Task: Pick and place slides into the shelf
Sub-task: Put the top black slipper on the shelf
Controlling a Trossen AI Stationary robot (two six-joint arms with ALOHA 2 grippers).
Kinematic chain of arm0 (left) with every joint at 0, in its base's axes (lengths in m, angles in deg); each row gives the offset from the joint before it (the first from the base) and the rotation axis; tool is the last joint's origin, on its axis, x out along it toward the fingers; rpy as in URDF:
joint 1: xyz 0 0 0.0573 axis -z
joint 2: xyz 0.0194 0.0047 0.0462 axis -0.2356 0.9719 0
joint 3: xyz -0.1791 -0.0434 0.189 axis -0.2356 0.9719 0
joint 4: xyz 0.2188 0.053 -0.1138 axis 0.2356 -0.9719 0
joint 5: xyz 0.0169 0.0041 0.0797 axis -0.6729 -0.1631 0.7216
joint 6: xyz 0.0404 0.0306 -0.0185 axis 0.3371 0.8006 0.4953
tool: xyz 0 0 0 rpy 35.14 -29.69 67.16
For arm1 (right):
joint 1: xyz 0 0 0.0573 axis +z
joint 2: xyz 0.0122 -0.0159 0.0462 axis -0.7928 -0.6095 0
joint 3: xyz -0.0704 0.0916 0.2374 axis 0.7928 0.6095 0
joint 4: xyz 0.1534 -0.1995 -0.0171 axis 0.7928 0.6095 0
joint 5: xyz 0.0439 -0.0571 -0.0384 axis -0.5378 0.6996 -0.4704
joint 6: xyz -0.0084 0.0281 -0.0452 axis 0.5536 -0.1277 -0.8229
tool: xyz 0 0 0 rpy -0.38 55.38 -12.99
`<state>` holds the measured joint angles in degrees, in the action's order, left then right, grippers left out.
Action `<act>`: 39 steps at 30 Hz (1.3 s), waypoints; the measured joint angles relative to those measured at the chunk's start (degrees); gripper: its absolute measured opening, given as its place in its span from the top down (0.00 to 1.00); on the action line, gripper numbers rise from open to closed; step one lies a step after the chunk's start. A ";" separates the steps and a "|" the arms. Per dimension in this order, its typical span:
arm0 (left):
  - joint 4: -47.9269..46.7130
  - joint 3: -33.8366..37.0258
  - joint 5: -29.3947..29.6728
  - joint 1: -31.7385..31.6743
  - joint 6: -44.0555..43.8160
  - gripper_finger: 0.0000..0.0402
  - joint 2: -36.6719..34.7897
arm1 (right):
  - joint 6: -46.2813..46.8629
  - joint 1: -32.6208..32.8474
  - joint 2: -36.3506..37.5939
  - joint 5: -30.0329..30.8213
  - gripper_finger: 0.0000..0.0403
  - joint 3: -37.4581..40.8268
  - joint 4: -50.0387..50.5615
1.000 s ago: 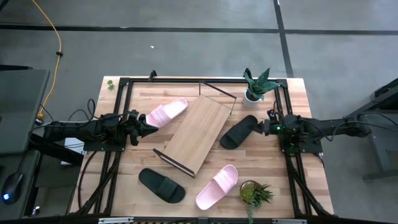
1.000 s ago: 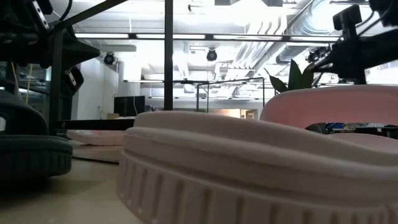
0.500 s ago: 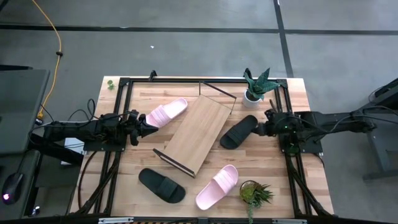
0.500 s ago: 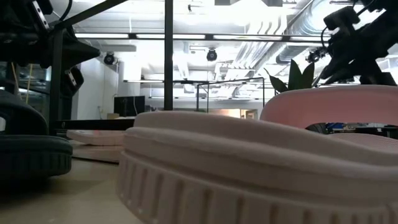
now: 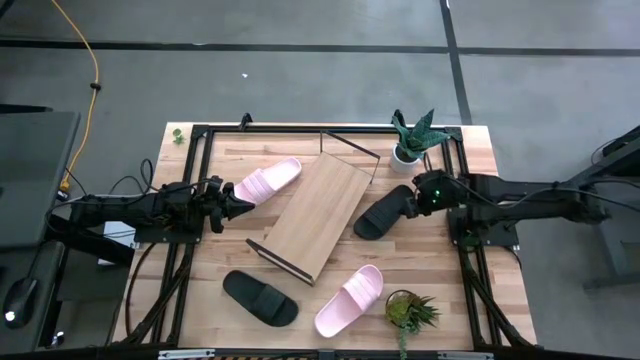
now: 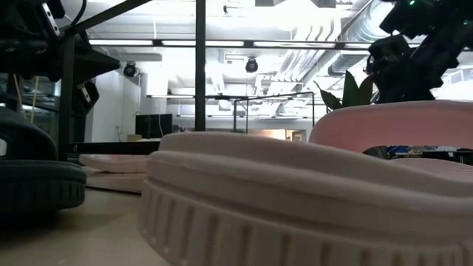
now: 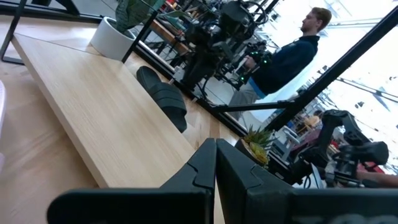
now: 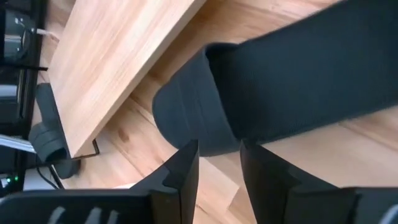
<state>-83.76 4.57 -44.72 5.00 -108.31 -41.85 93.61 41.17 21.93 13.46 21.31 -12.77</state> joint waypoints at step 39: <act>0.00 -0.01 0.00 0.00 0.00 1.00 0.00 | -15.85 -4.39 -22.50 -12.70 0.73 -0.04 -17.99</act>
<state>-83.75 4.56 -44.72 5.00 -108.31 -41.85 77.76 36.78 -0.57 0.76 21.27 -30.75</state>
